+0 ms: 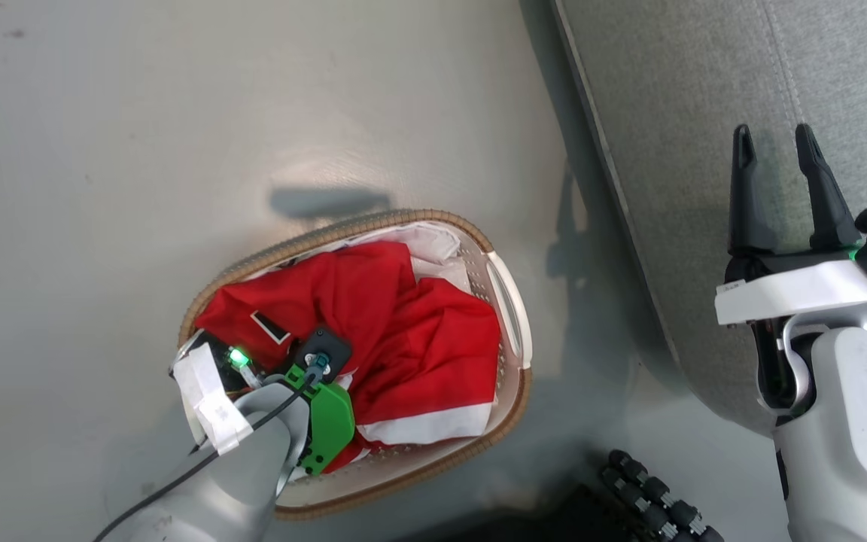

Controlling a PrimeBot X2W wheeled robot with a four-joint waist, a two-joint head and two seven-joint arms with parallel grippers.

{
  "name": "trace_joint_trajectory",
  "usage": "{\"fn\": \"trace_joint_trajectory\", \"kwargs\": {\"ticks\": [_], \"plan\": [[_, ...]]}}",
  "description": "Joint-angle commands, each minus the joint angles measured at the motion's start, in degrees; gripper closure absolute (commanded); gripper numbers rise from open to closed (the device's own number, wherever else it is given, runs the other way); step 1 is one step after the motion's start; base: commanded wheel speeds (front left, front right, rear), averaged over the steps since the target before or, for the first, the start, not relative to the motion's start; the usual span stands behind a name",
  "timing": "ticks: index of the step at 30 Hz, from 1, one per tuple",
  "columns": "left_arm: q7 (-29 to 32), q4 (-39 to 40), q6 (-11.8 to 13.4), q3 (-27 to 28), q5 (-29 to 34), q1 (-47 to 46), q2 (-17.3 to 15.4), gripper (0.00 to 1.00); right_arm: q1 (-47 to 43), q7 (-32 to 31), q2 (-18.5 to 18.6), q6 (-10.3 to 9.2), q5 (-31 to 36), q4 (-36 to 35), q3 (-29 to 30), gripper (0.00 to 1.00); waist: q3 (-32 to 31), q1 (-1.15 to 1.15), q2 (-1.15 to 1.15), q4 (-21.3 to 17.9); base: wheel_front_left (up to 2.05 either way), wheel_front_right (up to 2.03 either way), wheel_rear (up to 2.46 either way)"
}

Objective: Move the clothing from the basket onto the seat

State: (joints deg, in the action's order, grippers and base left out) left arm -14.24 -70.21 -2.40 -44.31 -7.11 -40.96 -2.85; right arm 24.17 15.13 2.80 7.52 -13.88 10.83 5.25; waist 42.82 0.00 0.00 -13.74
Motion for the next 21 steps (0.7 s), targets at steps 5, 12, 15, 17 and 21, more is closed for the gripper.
{"fn": "trace_joint_trajectory", "kwargs": {"ticks": [5, 12, 15, 17, 21], "plan": [[-1.07, 6.15, -0.8, 2.06, -2.87, 3.7, -0.2, 1.0, -2.67, 0.04, 0.19, -0.06, 2.03, 0.78, 1.44, 0.0, -8.27, 0.0, 0.0, 3.72, 0.0, 0.0, 0.0], [-0.97, 19.62, -1.06, 4.18, -4.33, 9.53, -2.91, 1.0, -5.82, 0.04, 0.19, -0.06, 4.65, 1.69, 3.19, 0.0, -16.21, 0.0, 0.0, 7.31, 0.0, 0.0, 0.0], [-0.98, 24.08, -1.42, 4.03, -3.37, 10.72, -4.37, 1.0, -7.29, 0.04, 0.2, -0.06, 5.45, 1.93, 3.65, 0.0, -19.26, 0.0, 0.0, 8.74, 0.0, 0.0, 0.0], [-0.98, 26.79, -1.7, 4.02, -3.04, 11.6, -5.28, 1.0, -8.1, 0.04, 0.19, -0.06, 6.06, 2.1, 3.67, 0.0, -21.35, 0.0, 0.0, 9.48, 0.0, 0.0, 0.0], [-0.92, 31.37, -2.28, 3.91, -2.31, 11.74, -7.29, 1.0, -9.77, 0.04, 0.21, -0.06, 7.07, 2.45, 3.4, 0.0, -25.54, 0.0, 0.0, 10.41, 0.0, 0.0, 0.0]]}}
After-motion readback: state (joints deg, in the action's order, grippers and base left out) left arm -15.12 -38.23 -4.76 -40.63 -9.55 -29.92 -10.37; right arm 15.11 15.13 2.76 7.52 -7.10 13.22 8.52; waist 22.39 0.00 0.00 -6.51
